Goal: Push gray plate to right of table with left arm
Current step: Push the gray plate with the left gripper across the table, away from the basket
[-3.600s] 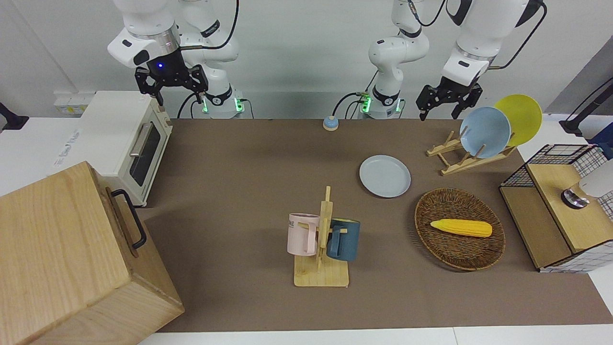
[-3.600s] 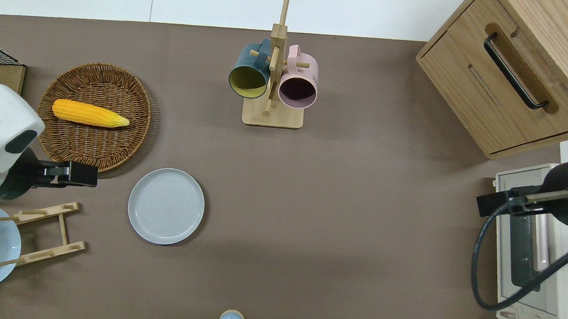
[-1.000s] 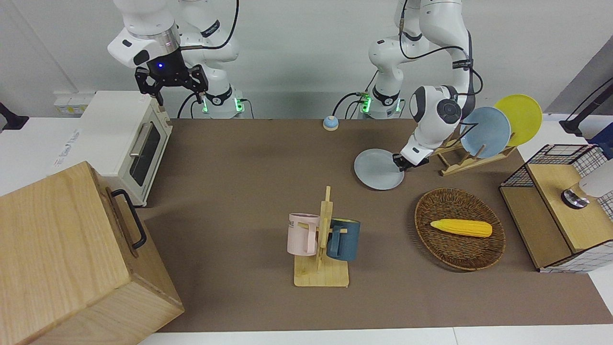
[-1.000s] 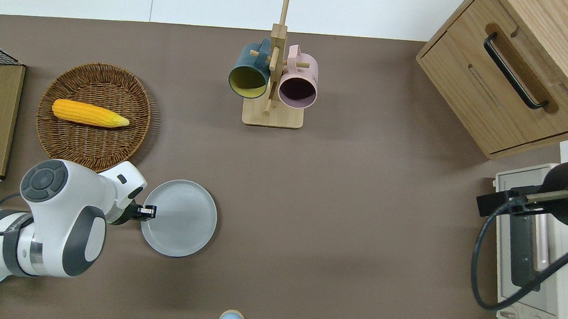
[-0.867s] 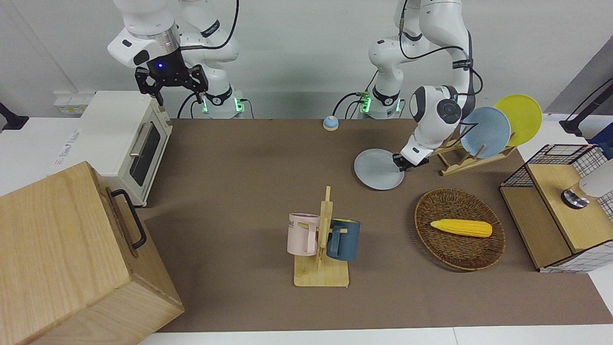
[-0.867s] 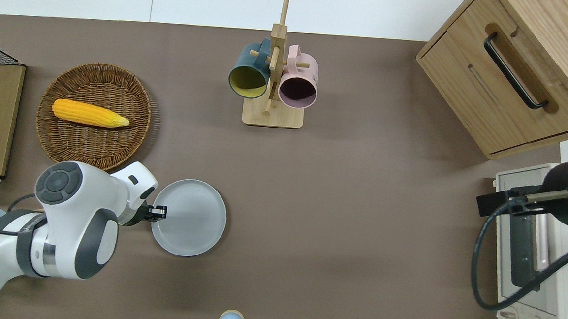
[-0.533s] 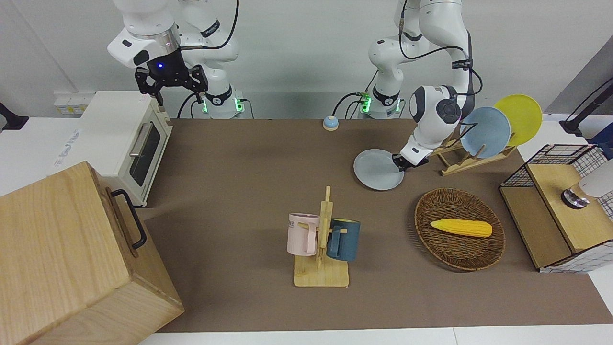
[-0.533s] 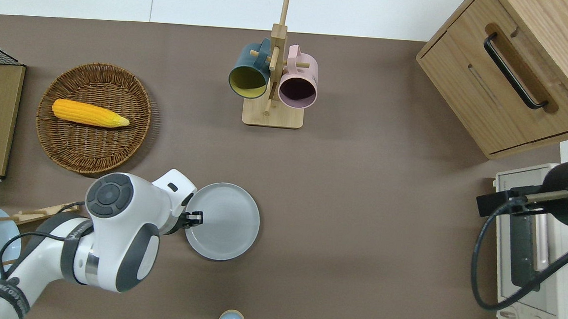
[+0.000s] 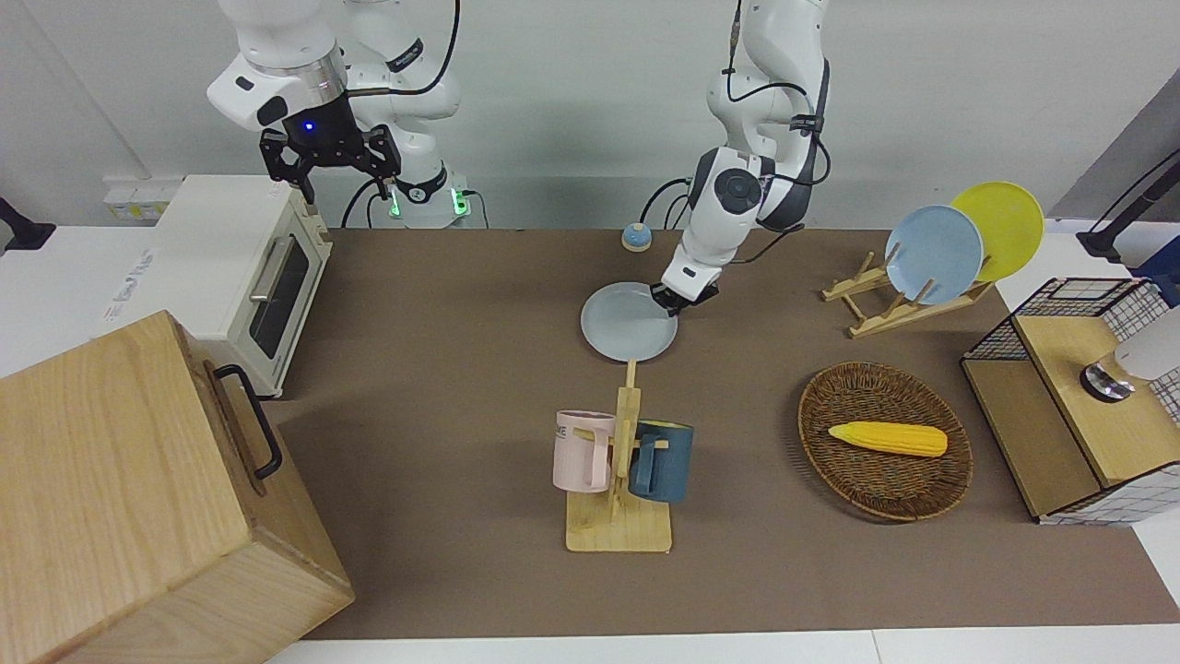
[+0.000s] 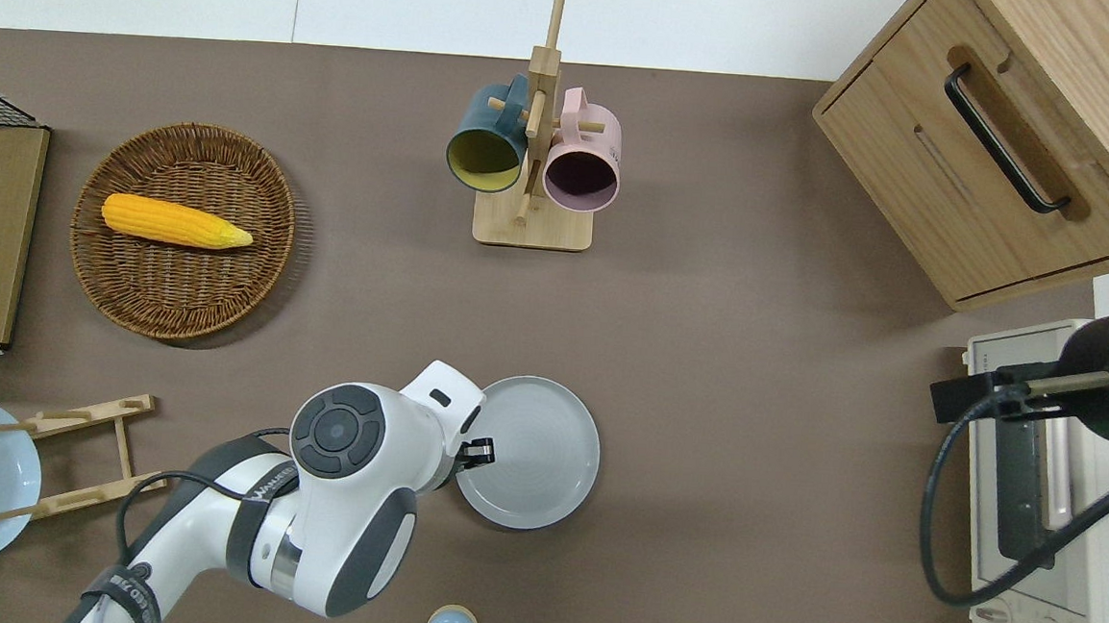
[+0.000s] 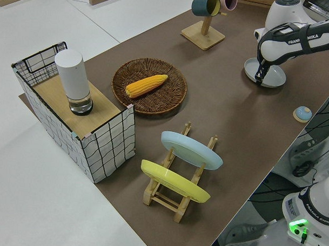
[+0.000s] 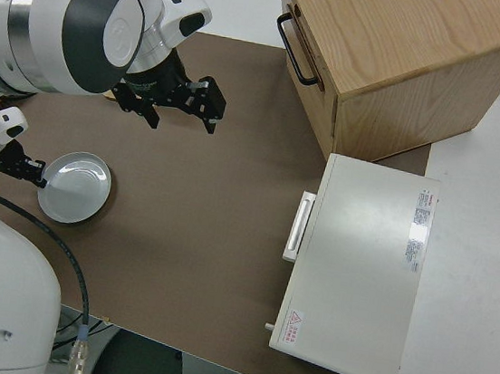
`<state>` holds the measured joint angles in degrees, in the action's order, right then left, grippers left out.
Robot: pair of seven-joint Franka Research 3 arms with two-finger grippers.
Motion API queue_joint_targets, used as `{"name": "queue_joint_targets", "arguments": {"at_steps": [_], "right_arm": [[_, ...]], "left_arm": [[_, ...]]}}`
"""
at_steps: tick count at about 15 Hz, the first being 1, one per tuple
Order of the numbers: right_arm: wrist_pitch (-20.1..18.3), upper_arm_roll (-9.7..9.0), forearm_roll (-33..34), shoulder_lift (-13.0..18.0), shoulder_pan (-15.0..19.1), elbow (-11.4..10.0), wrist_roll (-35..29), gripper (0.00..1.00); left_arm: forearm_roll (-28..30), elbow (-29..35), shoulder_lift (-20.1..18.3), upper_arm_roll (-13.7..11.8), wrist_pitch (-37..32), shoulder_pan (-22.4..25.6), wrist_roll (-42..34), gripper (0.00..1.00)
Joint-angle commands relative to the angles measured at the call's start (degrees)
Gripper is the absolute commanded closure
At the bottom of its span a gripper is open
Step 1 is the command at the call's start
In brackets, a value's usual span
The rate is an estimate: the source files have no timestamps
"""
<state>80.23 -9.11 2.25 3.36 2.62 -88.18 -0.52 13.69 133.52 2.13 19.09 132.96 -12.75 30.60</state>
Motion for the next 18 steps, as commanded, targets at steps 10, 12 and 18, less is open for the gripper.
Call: {"name": "queue_joint_targets", "arguments": {"at_steps": [10,12,18], "right_arm": [[-0.7,-0.30,0.0,0.6,0.5,-0.2,0.4,0.005],[-0.7,-0.30,-0.1,0.6,0.5,-0.2,0.4,0.005],[-0.7,-0.30,0.0,0.6,0.5,-0.2,0.4,0.005]], "left_arm": [[1.3,-10.6,12.4,1.6,10.9,-11.1,16.5,1.00],[1.3,-12.2,14.0,1.8,12.0,-11.9,17.6,1.00],[1.2,-14.8,16.1,1.8,13.5,-13.4,18.8,0.84]]}}
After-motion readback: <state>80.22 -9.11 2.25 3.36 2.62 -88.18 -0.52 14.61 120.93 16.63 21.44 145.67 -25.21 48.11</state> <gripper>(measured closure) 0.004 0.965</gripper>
